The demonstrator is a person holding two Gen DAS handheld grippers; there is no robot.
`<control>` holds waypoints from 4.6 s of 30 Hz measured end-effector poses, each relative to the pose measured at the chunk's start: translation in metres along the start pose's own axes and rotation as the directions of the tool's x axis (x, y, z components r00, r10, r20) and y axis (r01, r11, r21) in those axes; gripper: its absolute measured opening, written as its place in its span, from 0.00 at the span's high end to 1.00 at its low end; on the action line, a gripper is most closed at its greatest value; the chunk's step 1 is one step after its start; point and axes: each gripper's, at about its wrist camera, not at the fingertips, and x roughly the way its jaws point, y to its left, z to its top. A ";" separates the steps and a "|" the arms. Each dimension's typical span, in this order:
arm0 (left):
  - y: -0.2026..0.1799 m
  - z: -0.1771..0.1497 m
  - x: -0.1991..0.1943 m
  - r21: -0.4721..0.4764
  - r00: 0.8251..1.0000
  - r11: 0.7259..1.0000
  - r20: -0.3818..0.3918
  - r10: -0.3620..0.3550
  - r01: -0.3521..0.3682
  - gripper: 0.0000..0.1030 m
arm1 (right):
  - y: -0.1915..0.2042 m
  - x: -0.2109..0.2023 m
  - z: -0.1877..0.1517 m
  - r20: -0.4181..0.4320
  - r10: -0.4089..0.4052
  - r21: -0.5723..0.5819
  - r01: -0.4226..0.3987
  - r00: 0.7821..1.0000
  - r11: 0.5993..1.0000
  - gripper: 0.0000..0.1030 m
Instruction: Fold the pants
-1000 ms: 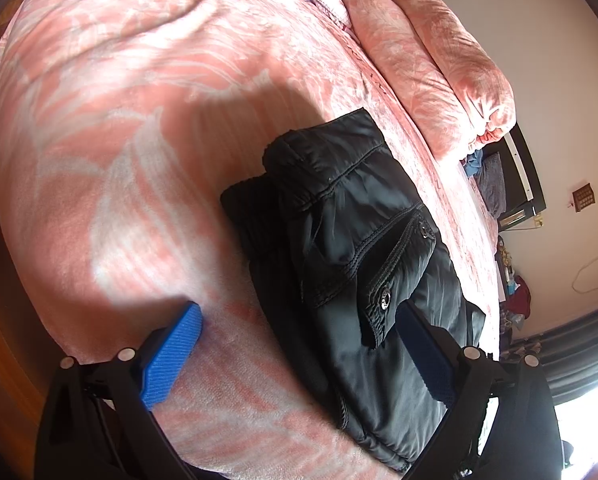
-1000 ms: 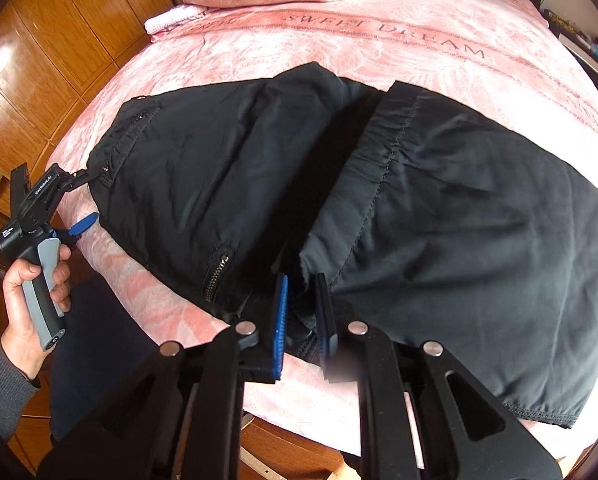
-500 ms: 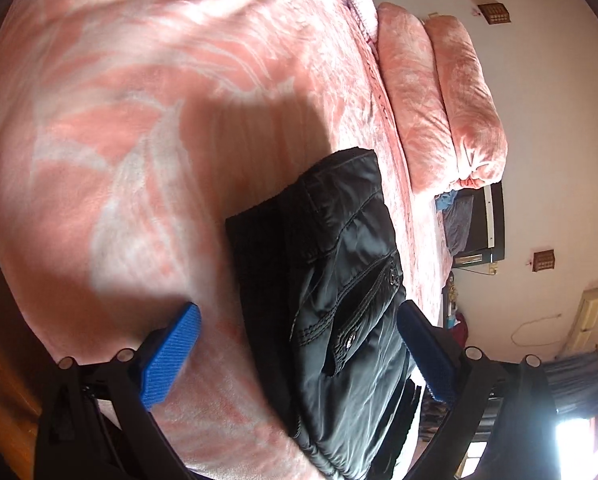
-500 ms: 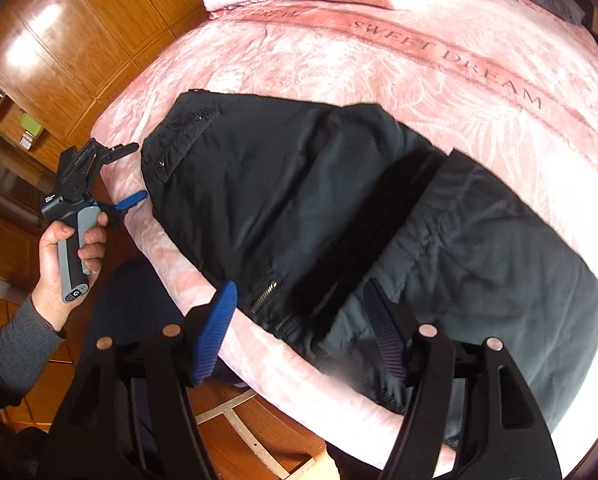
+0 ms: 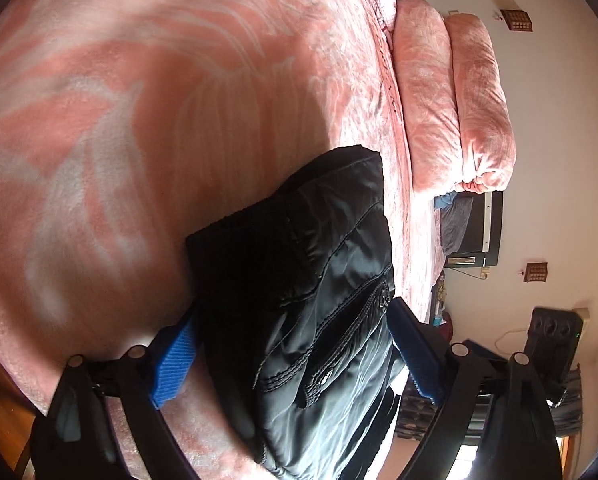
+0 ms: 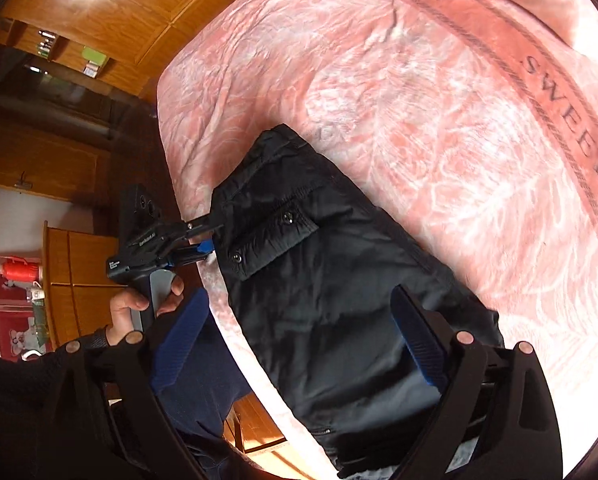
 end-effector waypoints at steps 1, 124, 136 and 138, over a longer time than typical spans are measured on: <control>0.002 0.000 0.001 -0.003 1.000 1.000 -0.004 0.001 -0.001 0.17 | 0.003 0.011 0.017 -0.034 0.011 -0.020 -0.012 0.999 1.000 0.10; -0.336 -0.310 -0.034 0.826 0.996 0.559 -0.091 0.010 0.070 0.74 | 0.012 -0.225 -0.192 0.209 -0.358 -0.117 0.387 0.910 0.915 0.71; -0.343 -0.349 -0.015 0.873 0.991 0.482 -0.118 0.060 0.075 0.75 | -0.005 -0.232 -0.233 0.214 -0.391 -0.069 0.413 0.895 0.908 0.71; -0.343 -0.357 -0.012 0.881 0.991 0.468 -0.119 0.067 0.075 0.75 | -0.009 -0.233 -0.240 0.218 -0.393 -0.062 0.415 0.893 0.908 0.71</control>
